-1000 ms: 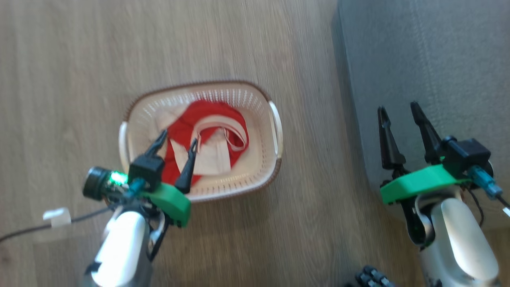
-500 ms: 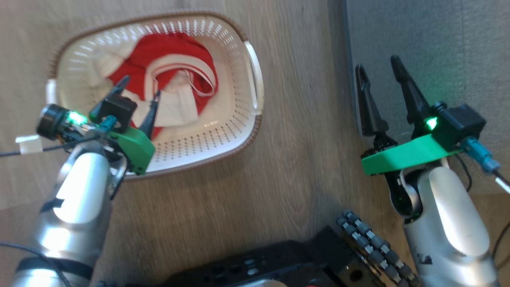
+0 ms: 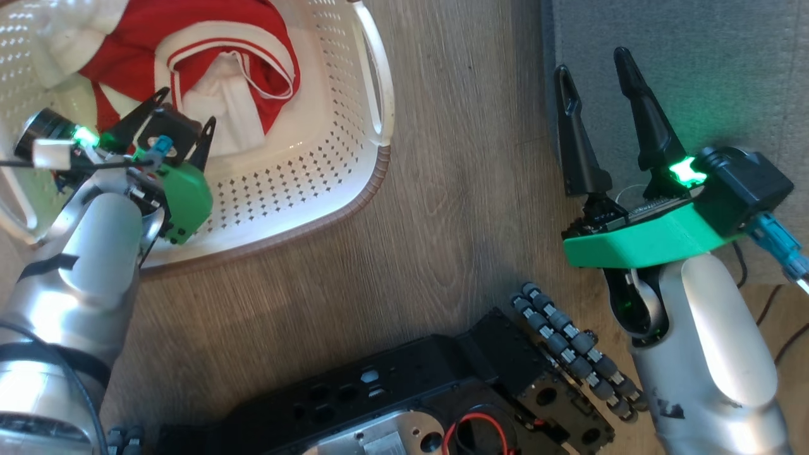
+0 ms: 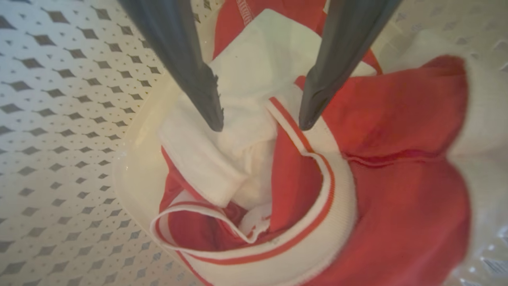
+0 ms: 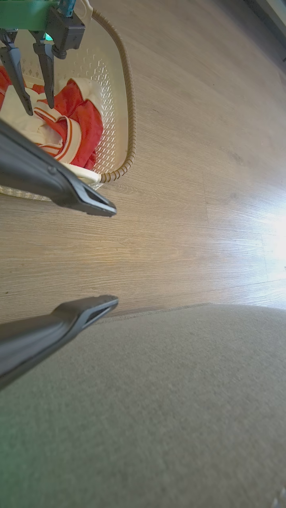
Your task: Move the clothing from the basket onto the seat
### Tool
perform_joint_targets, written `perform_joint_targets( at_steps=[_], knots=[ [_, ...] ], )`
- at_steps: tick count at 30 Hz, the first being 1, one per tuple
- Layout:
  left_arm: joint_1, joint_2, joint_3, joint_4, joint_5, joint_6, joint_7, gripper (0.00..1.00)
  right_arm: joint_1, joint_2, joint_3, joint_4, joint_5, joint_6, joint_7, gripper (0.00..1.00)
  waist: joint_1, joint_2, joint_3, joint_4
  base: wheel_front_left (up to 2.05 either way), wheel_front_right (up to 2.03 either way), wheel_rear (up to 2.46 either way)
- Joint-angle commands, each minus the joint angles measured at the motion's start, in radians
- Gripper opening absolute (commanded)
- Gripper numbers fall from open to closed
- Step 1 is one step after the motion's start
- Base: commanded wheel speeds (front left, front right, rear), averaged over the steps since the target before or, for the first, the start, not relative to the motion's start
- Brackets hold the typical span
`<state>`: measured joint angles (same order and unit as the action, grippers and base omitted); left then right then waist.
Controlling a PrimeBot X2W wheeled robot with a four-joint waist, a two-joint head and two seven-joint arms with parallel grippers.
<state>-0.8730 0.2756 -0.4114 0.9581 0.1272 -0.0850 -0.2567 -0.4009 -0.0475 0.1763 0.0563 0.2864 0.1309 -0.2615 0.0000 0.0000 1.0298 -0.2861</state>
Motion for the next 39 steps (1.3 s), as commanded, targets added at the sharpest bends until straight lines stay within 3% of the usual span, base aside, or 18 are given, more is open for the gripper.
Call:
perform_joint_targets(
  at_steps=[1, 13, 21, 30, 39],
  knots=[
    [0.008, 0.031, 0.003, 0.005, 0.013, 0.002, -0.005, 1.00, 0.057, -0.003, 0.007, -0.001, 0.018, 0.000, 0.000, 1.00, 0.0000, 0.0000, 0.010, -0.002, 0.00, 0.00, 0.00],
    [-0.144, -0.001, -0.080, 0.212, 0.060, 0.073, -0.005, 1.00, 0.097, -0.003, 0.006, -0.012, 0.055, 0.000, 0.000, 1.00, 0.0000, 0.0000, 0.033, -0.009, 0.00, 0.00, 0.00],
    [-0.206, -0.024, -0.161, 0.304, 0.113, 0.048, 0.009, 1.00, 0.103, -0.003, 0.017, -0.033, 0.067, 0.000, 0.000, 1.00, 0.0000, 0.0000, 0.049, -0.015, 0.00, 0.00, 0.00],
    [-0.235, -0.036, -0.238, 0.329, 0.162, 0.019, 0.151, 1.00, 0.107, -0.003, -0.008, -0.058, 0.056, 0.000, 0.000, 1.00, 0.0000, 0.0000, 0.067, -0.018, 0.00, 0.00, 0.00],
    [-0.246, -0.039, -0.269, 0.332, 0.163, 0.007, 0.225, 1.00, 0.125, -0.003, 0.004, -0.078, 0.051, 0.000, 0.000, 1.00, 0.0000, 0.0000, 0.075, -0.017, 0.00, 0.00, 0.00]
  ],
)
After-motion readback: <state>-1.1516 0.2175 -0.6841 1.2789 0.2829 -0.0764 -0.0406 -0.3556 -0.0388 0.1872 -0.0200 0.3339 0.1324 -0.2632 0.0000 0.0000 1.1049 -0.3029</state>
